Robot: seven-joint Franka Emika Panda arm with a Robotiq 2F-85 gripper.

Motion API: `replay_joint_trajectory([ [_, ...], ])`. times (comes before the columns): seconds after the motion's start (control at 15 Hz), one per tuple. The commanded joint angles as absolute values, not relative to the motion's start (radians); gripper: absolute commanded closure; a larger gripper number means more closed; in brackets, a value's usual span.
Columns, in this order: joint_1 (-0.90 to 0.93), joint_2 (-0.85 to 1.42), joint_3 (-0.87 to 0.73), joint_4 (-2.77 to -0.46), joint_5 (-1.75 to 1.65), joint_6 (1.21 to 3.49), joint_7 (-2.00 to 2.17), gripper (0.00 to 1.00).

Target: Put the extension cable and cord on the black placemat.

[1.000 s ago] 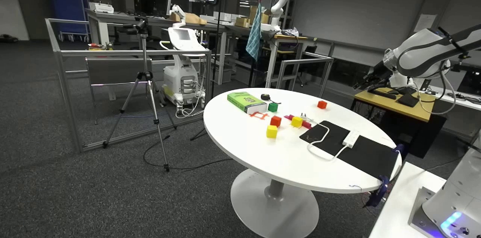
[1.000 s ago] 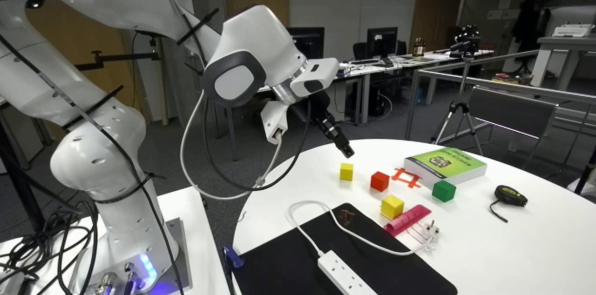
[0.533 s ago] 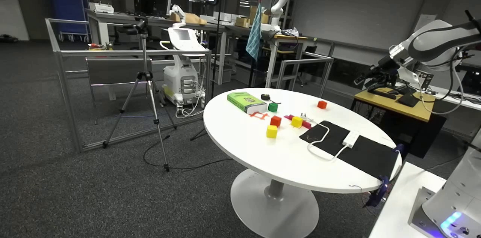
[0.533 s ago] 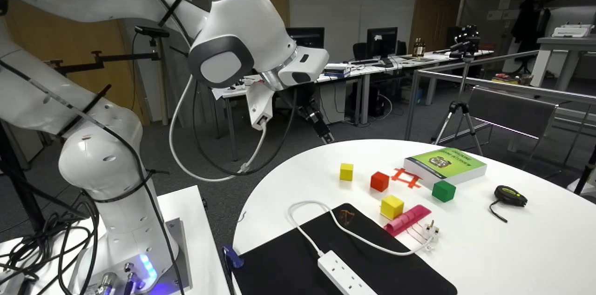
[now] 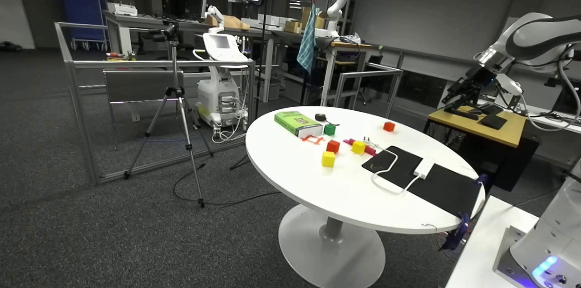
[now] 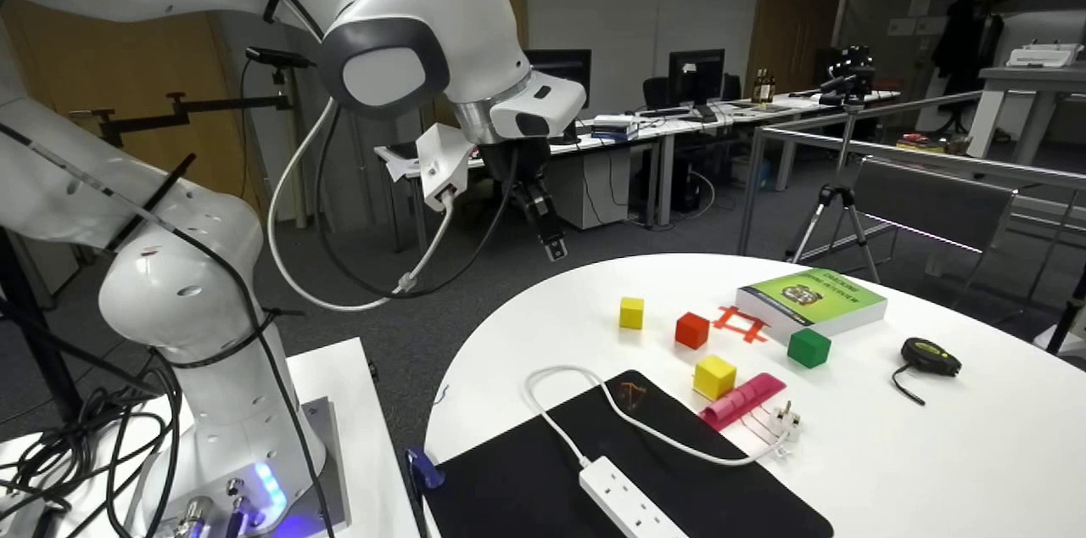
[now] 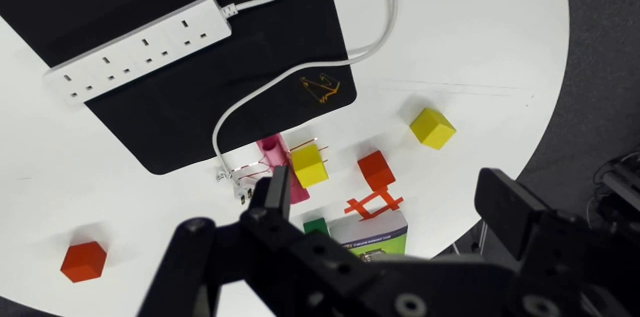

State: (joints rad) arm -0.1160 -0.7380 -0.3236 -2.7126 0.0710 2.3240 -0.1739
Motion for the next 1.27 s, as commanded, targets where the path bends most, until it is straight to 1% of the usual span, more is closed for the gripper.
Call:
replay_joint_trajectory([
  [0.0,-0.167,-0.711,-0.274,-2.683,0.019,2.326,-0.177,0.0],
  [0.53,-0.217,-0.69,-0.214,-2.688,-0.11,2.357,-0.163,0.0],
  [0.6,-0.202,-0.714,-0.231,-2.703,-0.083,2.336,-0.173,0.0],
  [1.2,-0.201,-0.707,-0.225,-2.702,-0.091,2.336,-0.172,0.0],
])
